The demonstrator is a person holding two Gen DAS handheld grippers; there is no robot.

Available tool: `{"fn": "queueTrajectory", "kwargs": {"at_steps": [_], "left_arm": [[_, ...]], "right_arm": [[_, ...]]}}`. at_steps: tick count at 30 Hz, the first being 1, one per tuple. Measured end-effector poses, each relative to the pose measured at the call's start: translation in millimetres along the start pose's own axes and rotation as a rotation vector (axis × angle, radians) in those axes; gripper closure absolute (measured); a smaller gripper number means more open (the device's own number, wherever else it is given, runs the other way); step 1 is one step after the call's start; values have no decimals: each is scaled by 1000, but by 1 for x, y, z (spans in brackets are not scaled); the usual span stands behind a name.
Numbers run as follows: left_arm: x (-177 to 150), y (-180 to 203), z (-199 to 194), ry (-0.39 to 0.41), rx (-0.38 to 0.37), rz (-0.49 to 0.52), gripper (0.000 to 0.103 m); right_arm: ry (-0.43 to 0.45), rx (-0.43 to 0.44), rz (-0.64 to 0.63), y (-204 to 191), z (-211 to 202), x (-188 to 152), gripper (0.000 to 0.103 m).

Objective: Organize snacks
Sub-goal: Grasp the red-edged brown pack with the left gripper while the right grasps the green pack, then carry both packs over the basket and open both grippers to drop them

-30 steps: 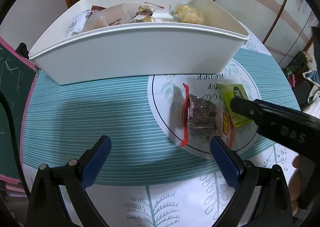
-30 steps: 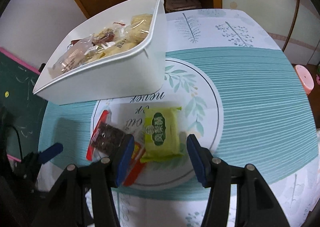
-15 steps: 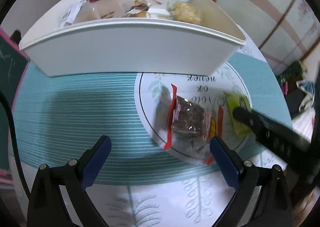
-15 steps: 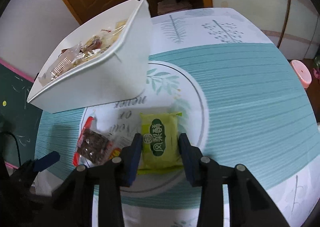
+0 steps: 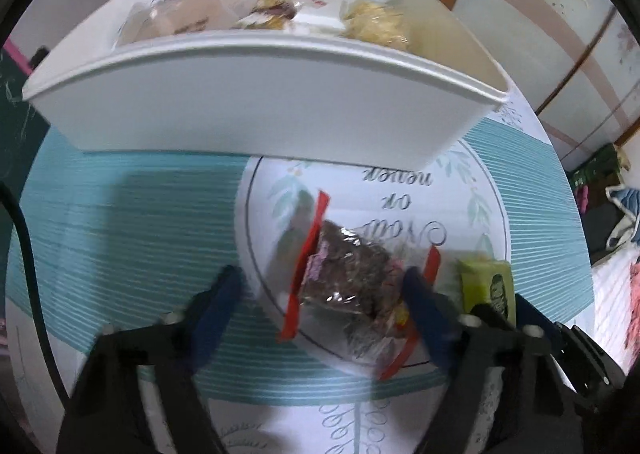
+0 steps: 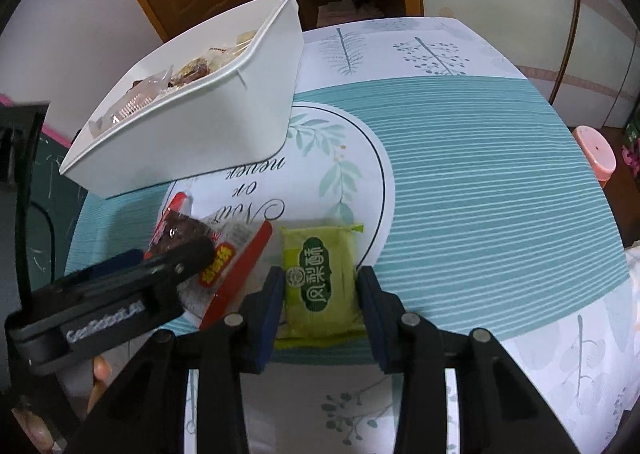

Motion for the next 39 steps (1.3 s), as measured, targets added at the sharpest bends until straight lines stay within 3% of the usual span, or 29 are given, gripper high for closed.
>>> {"fn": "queueTrajectory", "kwargs": {"at_steps": [1, 3, 9, 16, 22, 28, 39], "left_arm": [[1, 6, -1, 7, -10, 15, 54], [4, 13, 0, 11, -24, 37, 59], [-4, 3, -10, 6, -40, 18, 61], [-4, -7, -41, 64, -11, 34, 61], [-4, -10, -76, 98, 10, 66, 60], [7, -20, -133, 198, 55, 102, 60], [83, -59, -243, 356, 221, 216, 60]], "right_arm": [[-2, 1, 0, 0, -1, -1, 65], [-4, 3, -4, 0, -2, -4, 65], [-11, 5, -6, 0, -7, -10, 65], [-53, 45, -2, -11, -11, -26, 66], [-24, 87, -42, -38, -37, -31, 66], [49, 144, -65, -65, -85, -9, 66], [233, 218, -159, -127, -195, 70, 66]]}}
Point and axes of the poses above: each gripper's, at about its wrist camera, not at the fingertips, and z roughly the way its jaws point, y to its right, x to its top, the point moved 9 cm from there along z, roughly the way its jaws point, and after that the axes turned 11 degrees about z, right-handed, at the moved point
